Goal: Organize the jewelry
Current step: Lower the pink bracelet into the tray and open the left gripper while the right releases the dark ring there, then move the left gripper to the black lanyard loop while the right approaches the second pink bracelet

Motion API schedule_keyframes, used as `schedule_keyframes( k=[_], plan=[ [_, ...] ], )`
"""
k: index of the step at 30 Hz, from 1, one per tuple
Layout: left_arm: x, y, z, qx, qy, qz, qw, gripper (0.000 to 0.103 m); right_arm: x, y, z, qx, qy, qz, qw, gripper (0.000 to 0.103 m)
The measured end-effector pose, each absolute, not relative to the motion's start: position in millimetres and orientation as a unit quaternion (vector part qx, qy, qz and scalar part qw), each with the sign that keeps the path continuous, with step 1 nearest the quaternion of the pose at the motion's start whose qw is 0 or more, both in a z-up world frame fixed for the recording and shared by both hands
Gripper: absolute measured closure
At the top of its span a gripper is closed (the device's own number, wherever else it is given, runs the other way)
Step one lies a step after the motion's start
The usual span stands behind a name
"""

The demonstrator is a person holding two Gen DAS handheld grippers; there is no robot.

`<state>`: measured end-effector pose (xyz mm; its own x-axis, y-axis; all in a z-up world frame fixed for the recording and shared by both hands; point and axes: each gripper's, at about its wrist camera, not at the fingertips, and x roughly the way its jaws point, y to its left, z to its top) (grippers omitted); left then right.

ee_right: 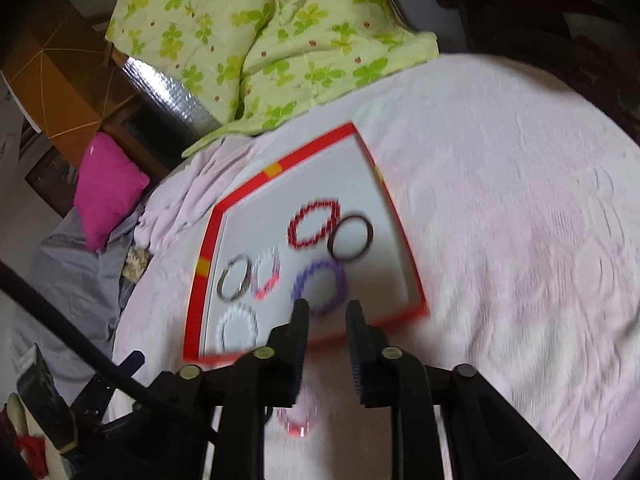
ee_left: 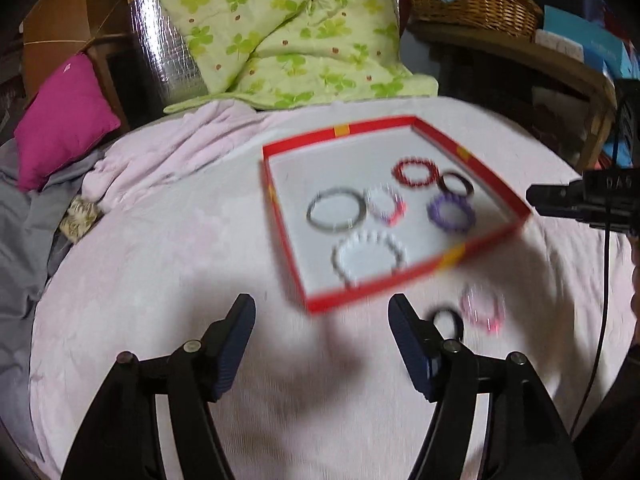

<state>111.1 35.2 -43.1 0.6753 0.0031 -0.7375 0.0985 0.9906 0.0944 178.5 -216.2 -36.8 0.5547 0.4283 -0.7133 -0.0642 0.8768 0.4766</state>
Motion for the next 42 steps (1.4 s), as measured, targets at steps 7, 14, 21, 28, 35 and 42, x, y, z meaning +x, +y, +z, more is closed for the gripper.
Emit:
schedule_keyframes(
  k=[7, 14, 21, 28, 35, 42],
  plan=[
    [65.1, 38.2, -48.0, 0.062, 0.402, -0.021, 0.913, 0.033, 134.2, -211.6, -51.9, 0.196, 0.483, 0.152, 0.839, 0.072],
    [58.9, 49.0, -49.0, 0.077, 0.399, -0.001, 0.914, 0.032, 129.5, -189.1, -64.0, 0.177, 0.505, 0.161, 0.830, 0.072],
    [64.5, 52.9, -46.3, 0.063, 0.398, -0.005, 0.915, 0.032, 133.4, -158.2, -69.6, 0.160, 0.520, 0.179, 0.820, 0.072],
    [67.5, 48.8, -48.2, 0.073, 0.403, -0.003, 0.912, 0.032, 132.3, -145.1, -69.2, 0.152, 0.523, 0.188, 0.818, 0.072],
    [69.1, 47.5, -49.5, 0.077, 0.406, 0.001, 0.911, 0.032, 133.7, -144.3, -68.0, 0.149, 0.524, 0.191, 0.817, 0.072],
    [72.6, 45.7, -53.5, 0.083, 0.415, -0.003, 0.906, 0.032, 134.2, -147.9, -69.1, 0.146, 0.526, 0.188, 0.817, 0.072]
  ],
)
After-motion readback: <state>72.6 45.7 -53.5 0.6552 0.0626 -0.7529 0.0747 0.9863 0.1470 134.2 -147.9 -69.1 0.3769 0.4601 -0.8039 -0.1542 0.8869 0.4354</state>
